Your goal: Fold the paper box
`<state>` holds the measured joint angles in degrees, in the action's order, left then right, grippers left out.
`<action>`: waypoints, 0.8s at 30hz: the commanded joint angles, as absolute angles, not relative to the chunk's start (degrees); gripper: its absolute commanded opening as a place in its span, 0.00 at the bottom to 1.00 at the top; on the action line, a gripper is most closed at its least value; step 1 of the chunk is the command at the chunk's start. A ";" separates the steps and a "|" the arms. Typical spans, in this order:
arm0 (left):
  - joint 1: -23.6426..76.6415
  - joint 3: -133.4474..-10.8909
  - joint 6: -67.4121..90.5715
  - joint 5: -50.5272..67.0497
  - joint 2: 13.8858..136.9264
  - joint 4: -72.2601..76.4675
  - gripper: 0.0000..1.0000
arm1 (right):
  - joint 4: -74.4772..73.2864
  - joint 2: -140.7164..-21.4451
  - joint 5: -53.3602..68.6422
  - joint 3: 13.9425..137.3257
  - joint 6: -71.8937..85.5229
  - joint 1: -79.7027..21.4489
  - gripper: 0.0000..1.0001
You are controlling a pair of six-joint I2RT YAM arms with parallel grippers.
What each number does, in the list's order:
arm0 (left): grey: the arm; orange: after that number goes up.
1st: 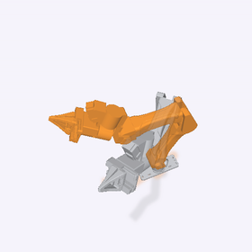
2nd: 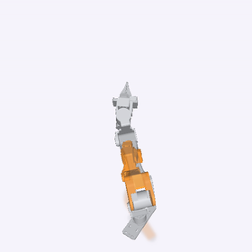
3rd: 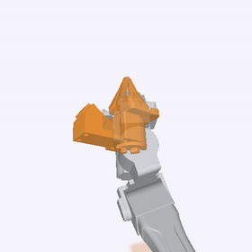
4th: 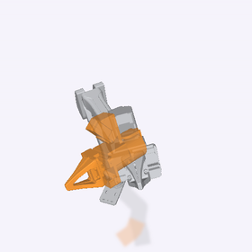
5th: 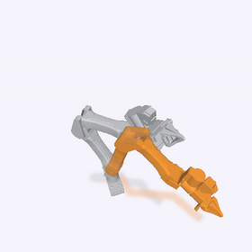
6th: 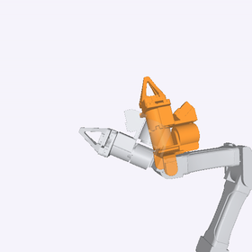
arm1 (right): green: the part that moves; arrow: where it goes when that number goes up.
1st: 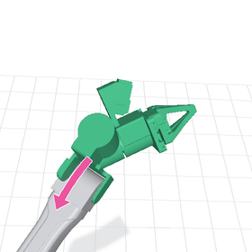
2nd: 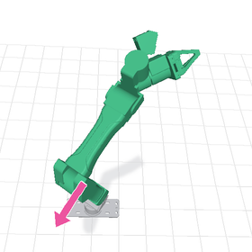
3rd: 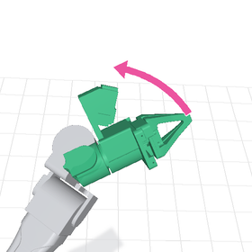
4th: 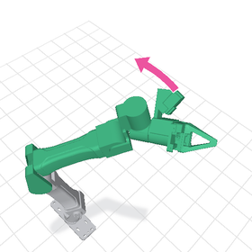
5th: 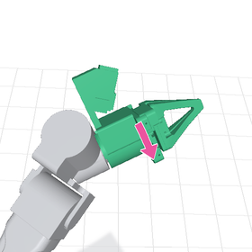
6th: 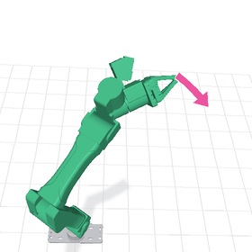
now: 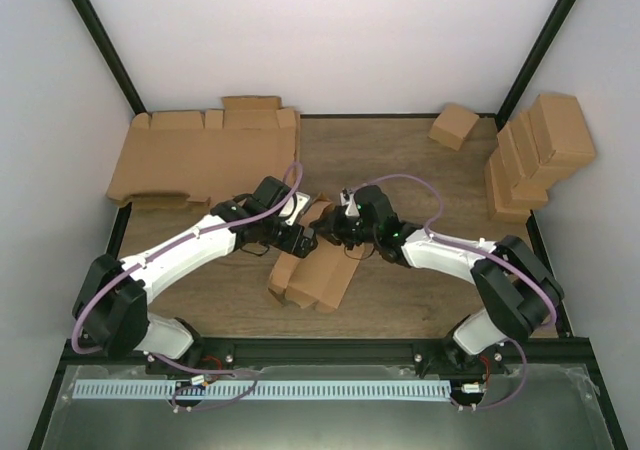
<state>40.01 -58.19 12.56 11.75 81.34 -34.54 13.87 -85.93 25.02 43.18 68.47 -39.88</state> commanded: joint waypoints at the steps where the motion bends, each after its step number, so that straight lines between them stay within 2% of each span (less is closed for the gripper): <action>1: 38.59 -60.00 11.63 12.91 82.66 -36.93 0.85 | 16.97 -87.99 27.48 44.64 66.56 -39.56 0.01; 5: 36.60 -60.02 11.14 12.63 83.42 -38.30 0.76 | 16.77 -89.85 27.77 46.02 65.60 -39.58 0.01; 10: 35.41 -60.01 10.51 11.78 84.13 -39.67 0.72 | 16.98 -92.21 28.55 47.20 65.00 -39.55 0.04; 18: 35.07 -60.26 9.41 11.08 85.24 -40.50 0.58 | 17.68 -93.74 28.81 47.69 63.92 -39.62 0.12; 24: 35.07 -61.39 8.15 11.33 85.25 -41.70 0.54 | 12.06 -90.59 24.11 48.51 58.35 -39.62 0.22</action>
